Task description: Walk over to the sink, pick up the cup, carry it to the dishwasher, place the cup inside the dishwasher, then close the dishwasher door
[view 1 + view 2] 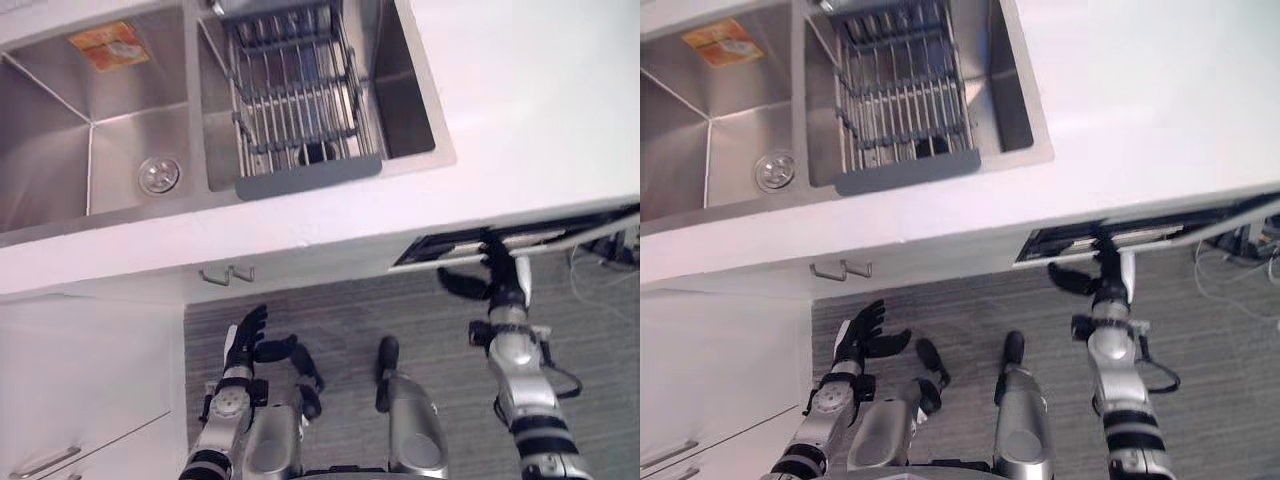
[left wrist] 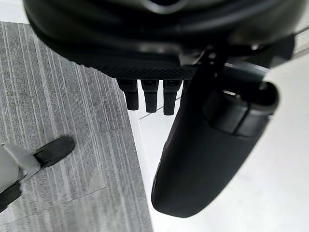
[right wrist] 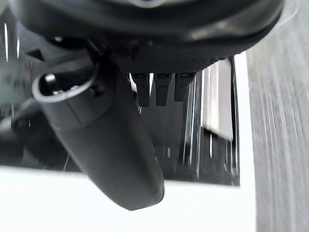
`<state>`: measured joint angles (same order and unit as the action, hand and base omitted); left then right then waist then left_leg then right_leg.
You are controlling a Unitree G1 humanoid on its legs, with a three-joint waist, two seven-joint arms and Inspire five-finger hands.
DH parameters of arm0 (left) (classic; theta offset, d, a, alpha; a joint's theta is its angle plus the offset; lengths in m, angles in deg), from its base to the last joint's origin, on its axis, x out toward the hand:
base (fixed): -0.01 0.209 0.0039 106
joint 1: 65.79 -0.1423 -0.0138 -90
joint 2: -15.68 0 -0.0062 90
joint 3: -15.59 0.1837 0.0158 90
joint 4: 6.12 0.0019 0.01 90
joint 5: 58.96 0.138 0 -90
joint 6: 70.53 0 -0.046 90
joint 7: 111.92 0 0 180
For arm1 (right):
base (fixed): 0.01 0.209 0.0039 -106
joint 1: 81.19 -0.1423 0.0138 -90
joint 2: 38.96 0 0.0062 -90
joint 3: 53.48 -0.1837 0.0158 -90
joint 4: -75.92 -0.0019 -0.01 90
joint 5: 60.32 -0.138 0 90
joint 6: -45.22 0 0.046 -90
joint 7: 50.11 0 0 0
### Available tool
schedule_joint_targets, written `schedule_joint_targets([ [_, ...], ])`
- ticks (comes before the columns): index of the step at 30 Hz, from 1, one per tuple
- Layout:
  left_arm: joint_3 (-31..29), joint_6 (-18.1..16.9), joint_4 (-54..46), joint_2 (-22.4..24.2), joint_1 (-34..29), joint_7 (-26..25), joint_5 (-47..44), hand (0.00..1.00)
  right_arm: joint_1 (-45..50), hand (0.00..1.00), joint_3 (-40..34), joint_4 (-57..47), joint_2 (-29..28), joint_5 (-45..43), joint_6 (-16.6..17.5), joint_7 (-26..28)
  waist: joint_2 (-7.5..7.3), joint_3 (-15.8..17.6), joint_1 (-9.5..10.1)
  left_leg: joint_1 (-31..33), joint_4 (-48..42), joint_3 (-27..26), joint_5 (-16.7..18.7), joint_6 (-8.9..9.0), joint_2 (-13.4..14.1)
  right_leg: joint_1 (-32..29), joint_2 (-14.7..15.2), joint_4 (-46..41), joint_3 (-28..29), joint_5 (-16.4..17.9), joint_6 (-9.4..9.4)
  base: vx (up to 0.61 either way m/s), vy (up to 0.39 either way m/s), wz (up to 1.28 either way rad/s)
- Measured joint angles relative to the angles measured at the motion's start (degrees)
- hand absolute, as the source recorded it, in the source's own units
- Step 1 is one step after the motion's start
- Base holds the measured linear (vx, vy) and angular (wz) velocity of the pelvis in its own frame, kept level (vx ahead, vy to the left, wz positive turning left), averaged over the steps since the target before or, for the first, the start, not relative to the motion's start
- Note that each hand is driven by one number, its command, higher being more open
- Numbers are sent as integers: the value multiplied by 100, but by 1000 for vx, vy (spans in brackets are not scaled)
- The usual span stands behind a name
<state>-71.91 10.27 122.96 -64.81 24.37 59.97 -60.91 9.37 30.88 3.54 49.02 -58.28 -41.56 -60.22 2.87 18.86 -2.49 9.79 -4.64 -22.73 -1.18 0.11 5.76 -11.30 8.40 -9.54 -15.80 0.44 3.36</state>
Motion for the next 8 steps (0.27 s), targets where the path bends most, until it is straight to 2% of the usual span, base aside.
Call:
schedule_joint_targets([
  [4, -120, 21, 1, -102, -363, 90, 127, 90, 364, 90, -4, 555, -426, 227, 117, 143, -155, -514, 5, -390, 393, 150, -91, 43, -102, 465, -18, 320, -199, 7, 19, 113, 12, 23],
  [8, -226, 69, 2, -143, -571, 90, 138, 90, 510, 90, -21, 1127, -558, 271, 112, 172, -249, -736, 14, -668, 642, 240, -170, 46, -172, 759, -21, 473, -310, 15, 47, 51, 18, 13],
])
